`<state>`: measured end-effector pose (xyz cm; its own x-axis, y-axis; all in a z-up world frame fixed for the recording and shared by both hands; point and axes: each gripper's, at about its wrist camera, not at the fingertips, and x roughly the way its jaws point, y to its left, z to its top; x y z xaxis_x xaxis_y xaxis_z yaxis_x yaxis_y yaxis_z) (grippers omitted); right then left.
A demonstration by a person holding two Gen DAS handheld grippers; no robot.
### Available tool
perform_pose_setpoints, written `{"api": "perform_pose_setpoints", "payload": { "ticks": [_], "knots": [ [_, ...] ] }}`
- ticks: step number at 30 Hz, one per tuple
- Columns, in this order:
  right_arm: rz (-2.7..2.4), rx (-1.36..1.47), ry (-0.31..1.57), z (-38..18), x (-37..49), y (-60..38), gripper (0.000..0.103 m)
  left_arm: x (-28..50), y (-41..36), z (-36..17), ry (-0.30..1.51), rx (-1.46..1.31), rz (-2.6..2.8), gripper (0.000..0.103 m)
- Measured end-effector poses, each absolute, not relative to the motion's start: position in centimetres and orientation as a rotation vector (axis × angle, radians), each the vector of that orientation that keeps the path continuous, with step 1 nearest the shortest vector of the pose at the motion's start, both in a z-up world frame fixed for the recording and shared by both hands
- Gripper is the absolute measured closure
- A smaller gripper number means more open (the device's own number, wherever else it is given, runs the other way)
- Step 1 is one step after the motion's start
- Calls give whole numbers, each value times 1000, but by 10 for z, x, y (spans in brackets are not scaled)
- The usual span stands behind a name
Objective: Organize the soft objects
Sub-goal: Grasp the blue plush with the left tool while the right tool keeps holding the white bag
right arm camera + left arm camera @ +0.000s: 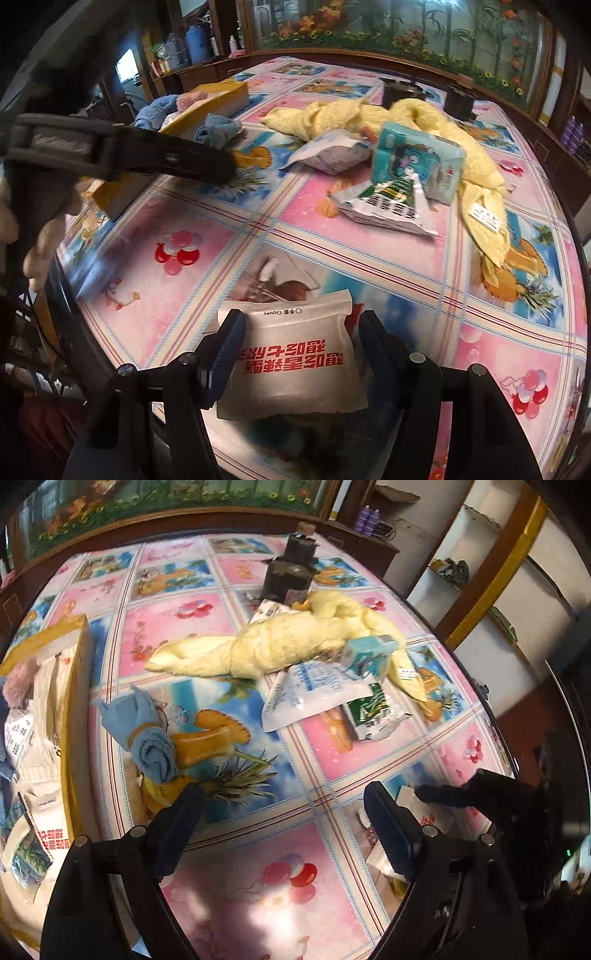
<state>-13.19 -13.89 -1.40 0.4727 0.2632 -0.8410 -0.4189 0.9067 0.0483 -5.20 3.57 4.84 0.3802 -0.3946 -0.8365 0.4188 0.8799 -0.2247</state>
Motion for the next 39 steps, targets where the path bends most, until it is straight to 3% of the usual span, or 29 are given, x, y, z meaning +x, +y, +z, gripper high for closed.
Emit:
{"api": "perform_pose_setpoints", "payload": {
  "ticks": [4,14,17,18,26,27,28,30,39],
  "knots": [
    [359,-113,996,-14,-129,-169,36,-53,44,63,1000,8,-439,15],
    [370,-110,977,-15,-130,-176,33,10,56,10,1079,102,-97,16],
    [373,-116,975,-15,-130,-177,33,0,44,11,1087,131,-174,51],
    [373,-117,974,-16,-130,-178,33,-5,42,11,1109,101,-242,84],
    [331,-99,972,-15,-132,-205,32,-58,23,28,1089,68,-479,79],
    [333,-99,972,-15,-133,-207,32,-60,22,30,1073,79,-472,70],
    [340,-97,972,-14,-134,-210,32,-61,23,32,1056,88,-455,52],
    [354,-75,976,-13,-136,-216,30,-59,25,34,1033,92,-433,31],
    [362,-71,986,-14,-155,-229,16,-47,9,18,1039,168,-384,30]
  ]
}}
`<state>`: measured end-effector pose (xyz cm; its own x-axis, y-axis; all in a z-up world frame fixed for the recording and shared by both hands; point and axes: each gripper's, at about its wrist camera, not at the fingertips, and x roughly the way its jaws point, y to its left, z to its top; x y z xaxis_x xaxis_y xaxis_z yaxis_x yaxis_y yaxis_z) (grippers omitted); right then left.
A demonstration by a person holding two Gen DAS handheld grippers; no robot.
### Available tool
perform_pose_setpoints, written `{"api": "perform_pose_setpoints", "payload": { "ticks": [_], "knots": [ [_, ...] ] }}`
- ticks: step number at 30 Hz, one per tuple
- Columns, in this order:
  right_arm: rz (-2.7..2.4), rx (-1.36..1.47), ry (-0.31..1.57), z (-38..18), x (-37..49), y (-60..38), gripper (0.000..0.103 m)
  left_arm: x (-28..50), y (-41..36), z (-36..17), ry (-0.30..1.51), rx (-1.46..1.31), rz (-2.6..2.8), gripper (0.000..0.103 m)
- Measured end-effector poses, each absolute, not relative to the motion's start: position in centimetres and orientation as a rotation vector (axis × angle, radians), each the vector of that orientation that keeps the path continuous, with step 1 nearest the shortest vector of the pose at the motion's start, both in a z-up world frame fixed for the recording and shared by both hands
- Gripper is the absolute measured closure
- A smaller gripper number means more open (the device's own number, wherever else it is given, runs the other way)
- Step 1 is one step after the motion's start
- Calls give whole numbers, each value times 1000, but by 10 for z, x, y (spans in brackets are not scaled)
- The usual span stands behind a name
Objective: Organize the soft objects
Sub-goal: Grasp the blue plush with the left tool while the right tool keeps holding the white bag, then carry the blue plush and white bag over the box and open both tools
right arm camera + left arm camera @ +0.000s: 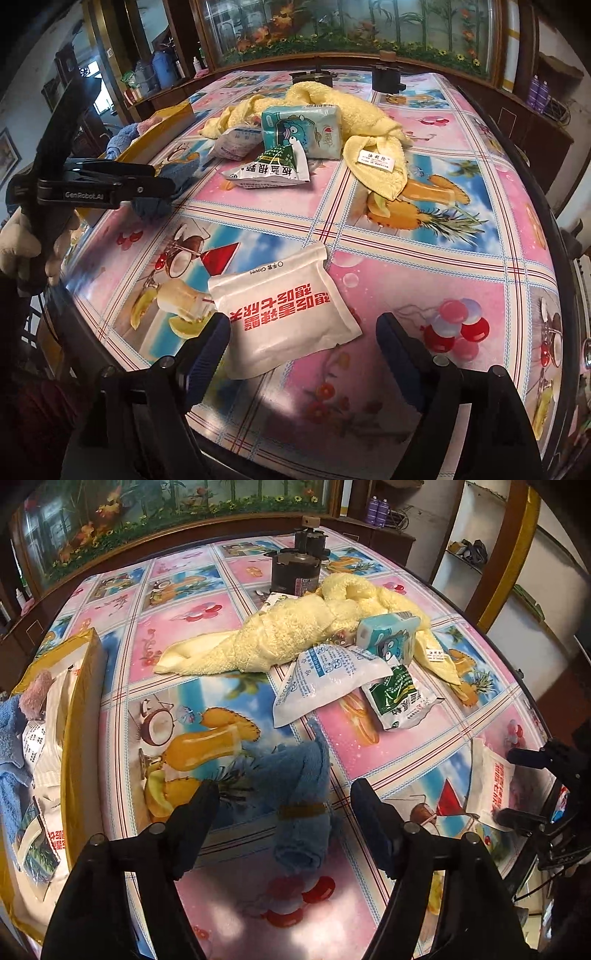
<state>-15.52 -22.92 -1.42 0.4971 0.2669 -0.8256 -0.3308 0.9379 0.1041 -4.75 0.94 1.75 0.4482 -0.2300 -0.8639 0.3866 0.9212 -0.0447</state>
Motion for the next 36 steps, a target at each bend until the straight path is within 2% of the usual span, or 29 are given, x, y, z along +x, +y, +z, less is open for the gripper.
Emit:
{"api": "perform_pose_setpoints", "payload": {
  "ticks": [2,4,6,7,8,9,10,18,25,31,36],
  "knots": [
    [367,-102,989,-16,-154,-219,13,-42,1,8,1061,178,-387,30],
    [357,-145,987,-18,-149,-207,13,-42,-9,3,1038,230,-367,23],
    [337,-194,987,-21,-145,-195,15,-44,-13,3,1032,214,-385,24],
    [344,-205,983,-20,-146,-191,27,-46,-14,4,1030,214,-380,33],
    [368,-203,980,-17,-147,-188,30,-48,-14,6,1025,209,-387,43],
    [384,-205,978,-15,-150,-184,39,-51,-12,9,1027,209,-397,70],
    [385,-215,979,-14,-152,-182,40,-53,-9,11,1043,183,-415,81],
    [407,-121,933,4,-157,-182,43,-85,43,47,986,-32,-470,81],
    [516,-94,876,36,-147,-143,43,-100,134,78,903,-128,-311,80],
    [637,-119,844,52,-131,-79,43,-97,211,72,896,-193,-127,80],
    [726,-139,839,58,-112,-21,43,-84,247,56,905,-246,-43,80]
  ]
}}
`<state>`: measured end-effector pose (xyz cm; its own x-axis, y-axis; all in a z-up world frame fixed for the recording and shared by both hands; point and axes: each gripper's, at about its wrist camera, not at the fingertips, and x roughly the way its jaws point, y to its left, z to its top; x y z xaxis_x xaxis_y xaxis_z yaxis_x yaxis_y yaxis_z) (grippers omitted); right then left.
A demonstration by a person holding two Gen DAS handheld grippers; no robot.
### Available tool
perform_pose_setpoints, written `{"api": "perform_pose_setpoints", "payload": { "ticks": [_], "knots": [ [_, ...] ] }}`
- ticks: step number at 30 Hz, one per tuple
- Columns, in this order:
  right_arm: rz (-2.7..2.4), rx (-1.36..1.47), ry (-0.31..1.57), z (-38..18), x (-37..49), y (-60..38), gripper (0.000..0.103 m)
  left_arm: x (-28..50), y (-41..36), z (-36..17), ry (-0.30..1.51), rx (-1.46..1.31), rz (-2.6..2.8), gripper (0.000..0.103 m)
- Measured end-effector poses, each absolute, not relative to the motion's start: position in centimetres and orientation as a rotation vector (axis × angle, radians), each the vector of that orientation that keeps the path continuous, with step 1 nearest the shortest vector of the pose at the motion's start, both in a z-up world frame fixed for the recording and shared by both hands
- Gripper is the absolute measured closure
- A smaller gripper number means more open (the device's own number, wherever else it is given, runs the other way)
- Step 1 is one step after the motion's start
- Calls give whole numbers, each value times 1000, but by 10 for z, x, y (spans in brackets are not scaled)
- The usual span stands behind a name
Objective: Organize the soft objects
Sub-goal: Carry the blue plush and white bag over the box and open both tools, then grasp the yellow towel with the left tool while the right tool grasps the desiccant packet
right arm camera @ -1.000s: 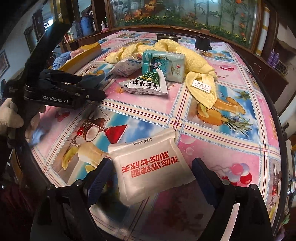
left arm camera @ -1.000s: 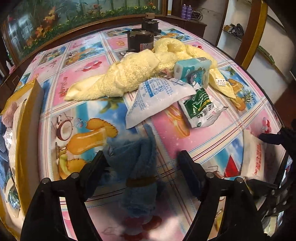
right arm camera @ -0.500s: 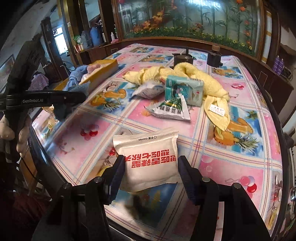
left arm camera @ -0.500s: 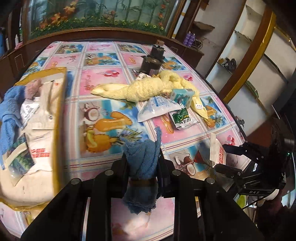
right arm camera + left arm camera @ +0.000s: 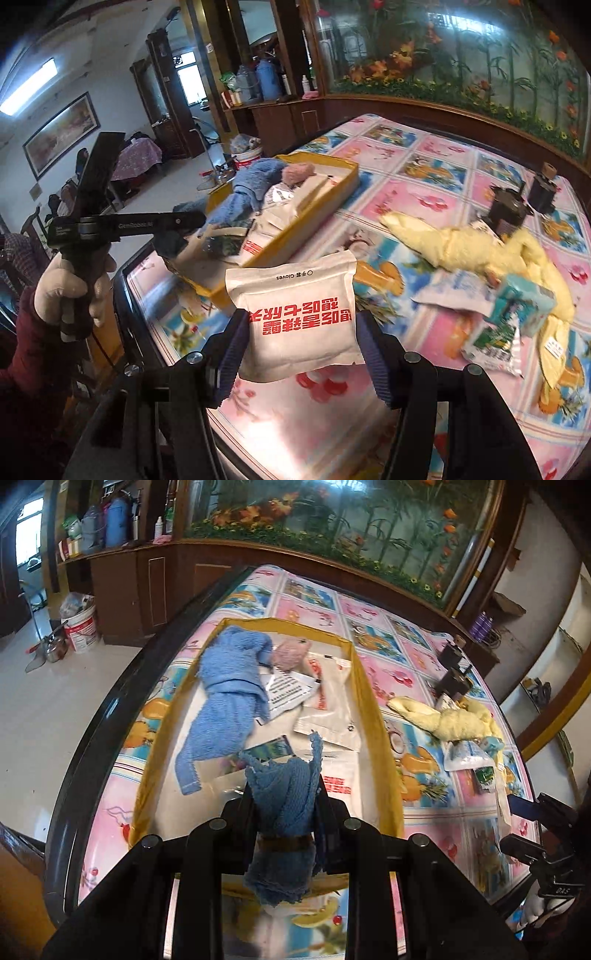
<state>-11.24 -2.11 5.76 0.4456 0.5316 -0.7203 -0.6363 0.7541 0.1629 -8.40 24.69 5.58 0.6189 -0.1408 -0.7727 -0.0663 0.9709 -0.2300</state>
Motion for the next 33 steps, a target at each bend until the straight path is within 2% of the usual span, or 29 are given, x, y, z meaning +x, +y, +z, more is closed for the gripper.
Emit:
{"api": "perform_pose_setpoints", "payload": {
  "ticks": [6,12,14,16,18,19,21,27,33],
  "knots": [
    [801,-165,857,58,-93,41,43,-65,270,39,903,-213,73,80],
    [835,-202,894,45,-68,90,42,-62,294,24,911,-311,73,69],
    [844,-209,904,42,-62,102,39,-69,297,28,886,-335,48,62],
    [851,-209,919,37,-56,112,37,-76,300,33,855,-358,39,46],
    [856,-204,929,33,-51,118,37,-82,302,40,823,-376,31,42],
    [857,-201,933,32,-50,121,36,-85,304,42,811,-380,40,36],
    [867,-190,945,29,-48,124,27,-87,307,47,794,-391,57,29],
    [847,-144,921,36,-50,106,26,-93,306,56,761,-421,29,29],
    [710,-101,864,49,-54,27,26,-104,277,72,736,-402,-56,29]
  ]
}}
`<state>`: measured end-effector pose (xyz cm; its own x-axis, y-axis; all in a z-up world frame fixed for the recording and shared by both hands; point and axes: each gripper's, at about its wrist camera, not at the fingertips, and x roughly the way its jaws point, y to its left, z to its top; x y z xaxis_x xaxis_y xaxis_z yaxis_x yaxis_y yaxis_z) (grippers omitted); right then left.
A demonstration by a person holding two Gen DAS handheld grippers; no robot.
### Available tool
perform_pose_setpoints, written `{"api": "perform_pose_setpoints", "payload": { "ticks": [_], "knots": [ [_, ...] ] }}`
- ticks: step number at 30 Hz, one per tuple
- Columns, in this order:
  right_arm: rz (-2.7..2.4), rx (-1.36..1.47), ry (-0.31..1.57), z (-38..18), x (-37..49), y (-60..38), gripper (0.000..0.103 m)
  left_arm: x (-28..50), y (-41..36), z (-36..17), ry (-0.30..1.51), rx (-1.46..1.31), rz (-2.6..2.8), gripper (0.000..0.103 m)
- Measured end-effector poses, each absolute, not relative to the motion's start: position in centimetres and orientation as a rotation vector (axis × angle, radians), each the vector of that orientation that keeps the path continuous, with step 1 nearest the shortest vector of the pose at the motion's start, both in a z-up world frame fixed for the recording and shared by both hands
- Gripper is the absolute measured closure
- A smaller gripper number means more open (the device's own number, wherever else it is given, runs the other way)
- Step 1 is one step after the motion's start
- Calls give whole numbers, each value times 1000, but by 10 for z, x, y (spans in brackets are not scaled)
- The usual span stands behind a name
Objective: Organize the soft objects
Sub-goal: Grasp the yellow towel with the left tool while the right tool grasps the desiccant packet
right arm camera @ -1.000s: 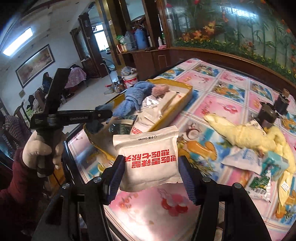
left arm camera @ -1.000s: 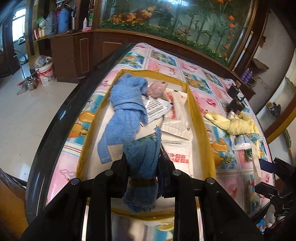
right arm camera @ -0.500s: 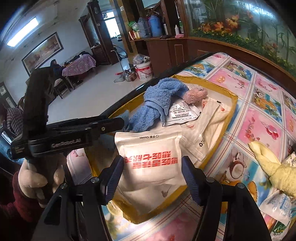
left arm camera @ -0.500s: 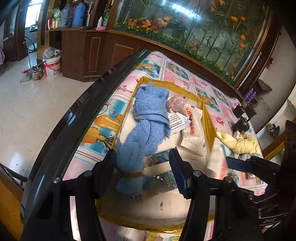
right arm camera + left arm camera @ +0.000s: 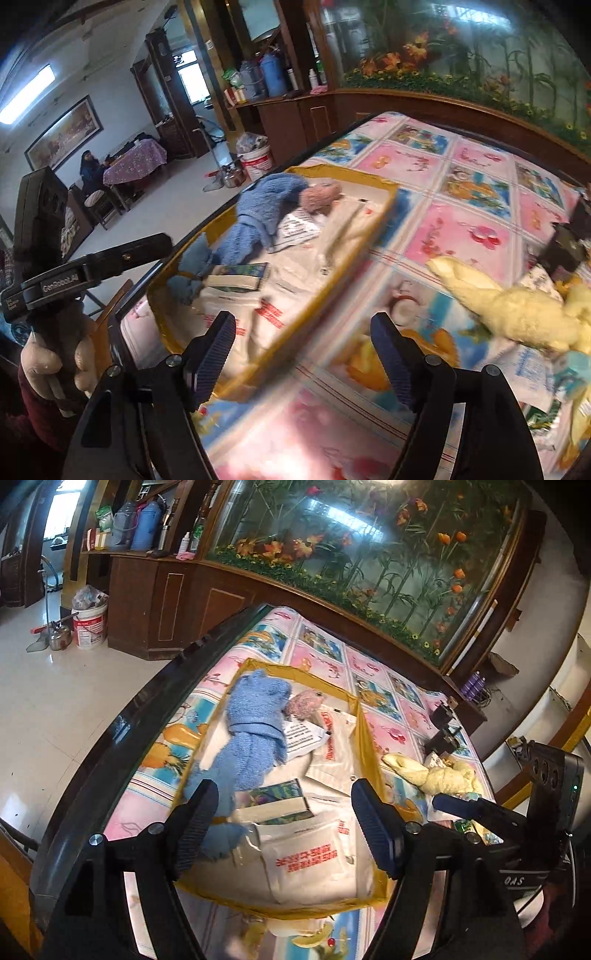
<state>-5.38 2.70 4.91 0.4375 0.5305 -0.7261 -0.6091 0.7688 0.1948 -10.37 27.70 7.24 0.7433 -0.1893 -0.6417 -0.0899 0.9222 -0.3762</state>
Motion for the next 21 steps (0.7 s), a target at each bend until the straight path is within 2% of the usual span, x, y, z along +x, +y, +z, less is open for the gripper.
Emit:
{"api": "perform_pose_setpoints", "payload": {
  "ticks": [6,9,10,12,14,17,21],
  "knots": [
    [407,-47,850,49,-22,-78,26,-108,237,78,735,-371,-125,29],
    [316,-123,826,48,6,-89,26,-111,213,79,745,-365,-174,29],
    [307,-156,823,46,14,-84,28,-113,206,79,749,-362,-188,29],
    [344,-167,849,41,32,-74,49,-116,191,79,758,-357,-216,29],
    [355,-160,906,28,50,-64,59,-119,181,79,773,-347,-236,29],
    [351,-157,966,11,62,-56,60,-120,171,80,791,-334,-244,29],
    [669,46,1104,15,32,-58,58,-124,166,81,795,-318,-249,29]
  ]
}}
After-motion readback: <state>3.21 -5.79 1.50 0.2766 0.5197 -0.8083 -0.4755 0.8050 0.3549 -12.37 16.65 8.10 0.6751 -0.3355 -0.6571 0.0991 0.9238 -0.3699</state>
